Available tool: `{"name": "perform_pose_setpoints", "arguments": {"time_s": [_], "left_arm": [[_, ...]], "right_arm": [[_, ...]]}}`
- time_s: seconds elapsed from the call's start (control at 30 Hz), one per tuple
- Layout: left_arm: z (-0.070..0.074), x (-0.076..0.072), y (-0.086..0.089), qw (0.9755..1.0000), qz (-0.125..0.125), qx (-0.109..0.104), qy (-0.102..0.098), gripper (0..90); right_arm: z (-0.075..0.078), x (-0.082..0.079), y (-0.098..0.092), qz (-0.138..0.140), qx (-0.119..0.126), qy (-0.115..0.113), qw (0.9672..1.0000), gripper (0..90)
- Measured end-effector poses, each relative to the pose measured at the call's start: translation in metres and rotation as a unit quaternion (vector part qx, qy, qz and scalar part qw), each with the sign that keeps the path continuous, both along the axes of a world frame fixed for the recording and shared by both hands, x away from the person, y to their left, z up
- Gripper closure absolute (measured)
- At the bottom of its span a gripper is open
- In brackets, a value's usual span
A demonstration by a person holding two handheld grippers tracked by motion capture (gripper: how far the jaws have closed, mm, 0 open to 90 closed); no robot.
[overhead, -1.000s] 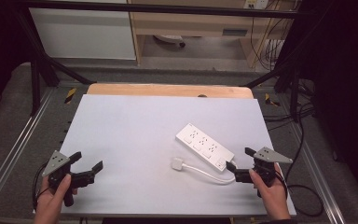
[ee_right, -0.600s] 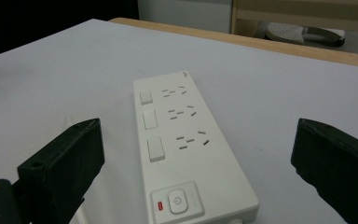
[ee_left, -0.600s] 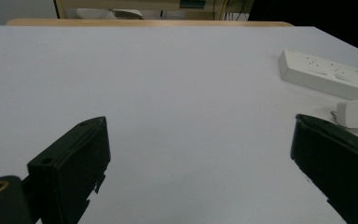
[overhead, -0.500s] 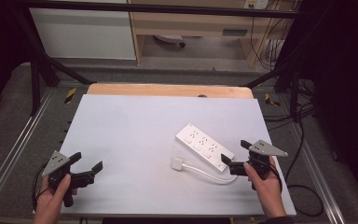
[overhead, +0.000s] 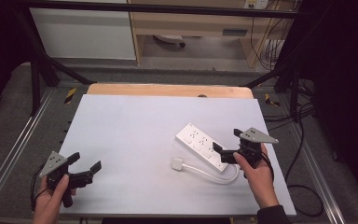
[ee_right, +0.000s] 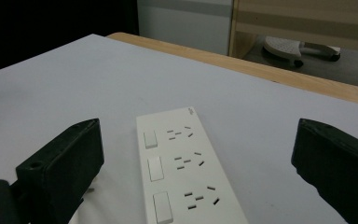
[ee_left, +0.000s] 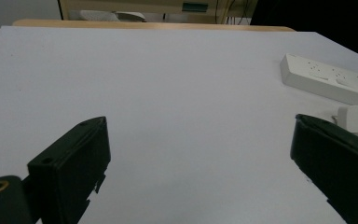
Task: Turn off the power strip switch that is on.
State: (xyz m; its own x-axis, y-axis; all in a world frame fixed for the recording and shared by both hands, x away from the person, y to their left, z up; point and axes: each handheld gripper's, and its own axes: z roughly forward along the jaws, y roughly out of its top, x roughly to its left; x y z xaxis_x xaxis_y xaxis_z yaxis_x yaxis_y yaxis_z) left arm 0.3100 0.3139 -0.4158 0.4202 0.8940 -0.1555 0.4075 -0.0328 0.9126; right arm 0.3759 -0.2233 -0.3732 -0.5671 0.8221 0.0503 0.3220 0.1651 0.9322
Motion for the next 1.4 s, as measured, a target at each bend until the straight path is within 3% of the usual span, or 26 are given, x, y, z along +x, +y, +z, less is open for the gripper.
{"name": "perform_pose_setpoints", "arguments": {"time_s": [0.23, 0.47, 0.77, 1.1, 1.4], "left_arm": [[-0.001, 0.001, -0.003, 1.0, -0.003, 0.003, 0.004, 4.8], [-0.001, 0.001, -0.003, 1.0, -0.005, 0.005, 0.004, 4.8], [0.0, 0.007, -0.003, 0.9999, 0.011, 0.003, 0.001, 4.8], [-0.002, 0.001, -0.003, 0.9999, 0.007, 0.01, 0.008, 5.1], [-0.002, 0.002, -0.004, 0.9999, 0.001, 0.011, 0.012, 5.1]], "right_arm": [[0.001, 0.01, 0.008, -0.004, 0.002, 0.017, 0.9999, 3.5], [-0.004, 0.015, 0.016, 0.009, -0.012, 0.027, 0.9995, 3.5], [-0.003, 0.023, 0.005, -0.002, 0.004, 0.031, 0.9995, 3.7], [-0.005, 0.029, 0.008, 0.007, -0.004, 0.035, 0.9994, 4.2], [0.003, 0.038, 0.005, 0.003, 0.008, 0.032, 0.9994, 8.1]]}}
